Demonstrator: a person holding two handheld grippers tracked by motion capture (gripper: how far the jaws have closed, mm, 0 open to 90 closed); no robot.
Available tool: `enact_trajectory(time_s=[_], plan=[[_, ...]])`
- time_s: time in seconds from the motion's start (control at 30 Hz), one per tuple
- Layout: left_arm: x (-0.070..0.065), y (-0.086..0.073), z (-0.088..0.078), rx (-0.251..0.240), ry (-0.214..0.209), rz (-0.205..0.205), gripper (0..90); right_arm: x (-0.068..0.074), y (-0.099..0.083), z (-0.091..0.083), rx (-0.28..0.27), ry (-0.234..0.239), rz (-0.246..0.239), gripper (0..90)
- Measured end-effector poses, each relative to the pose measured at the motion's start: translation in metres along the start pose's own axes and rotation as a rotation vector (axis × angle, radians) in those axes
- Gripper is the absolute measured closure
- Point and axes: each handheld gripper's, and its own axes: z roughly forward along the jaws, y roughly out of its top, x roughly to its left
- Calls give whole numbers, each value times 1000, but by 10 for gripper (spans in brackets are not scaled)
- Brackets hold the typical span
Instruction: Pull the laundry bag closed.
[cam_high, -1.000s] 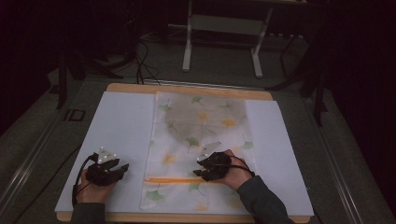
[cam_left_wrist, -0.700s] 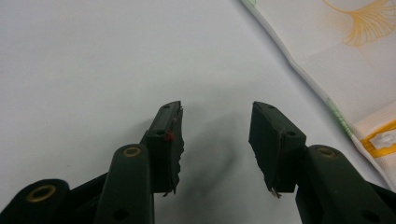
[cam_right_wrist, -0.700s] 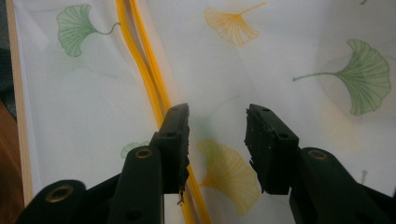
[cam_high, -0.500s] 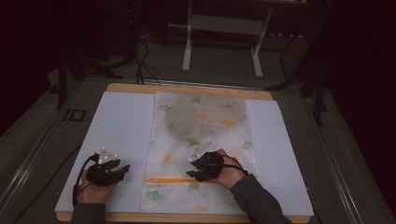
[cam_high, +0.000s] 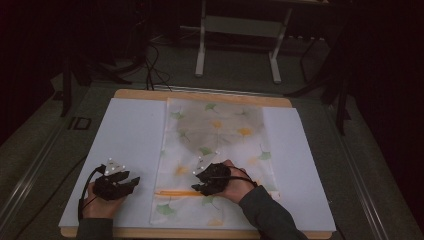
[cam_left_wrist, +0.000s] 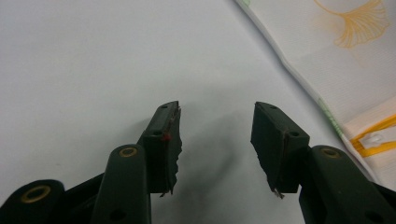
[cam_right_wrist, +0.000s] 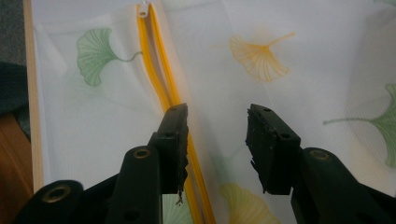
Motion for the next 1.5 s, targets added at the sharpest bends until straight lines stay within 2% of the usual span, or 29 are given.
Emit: enact_trajectory(time_s=[0.53, 1.0, 1.5], plan=[[0, -2, -1, 7, -21, -3, 542, 8, 19, 11, 6, 22, -40, 605], [-1, -1, -1, 9, -17, 1, 545, 15, 31, 24, 23, 36, -87, 637], [-1, -1, 0, 12, -6, 12, 536, 22, 42, 37, 47, 59, -114, 681]])
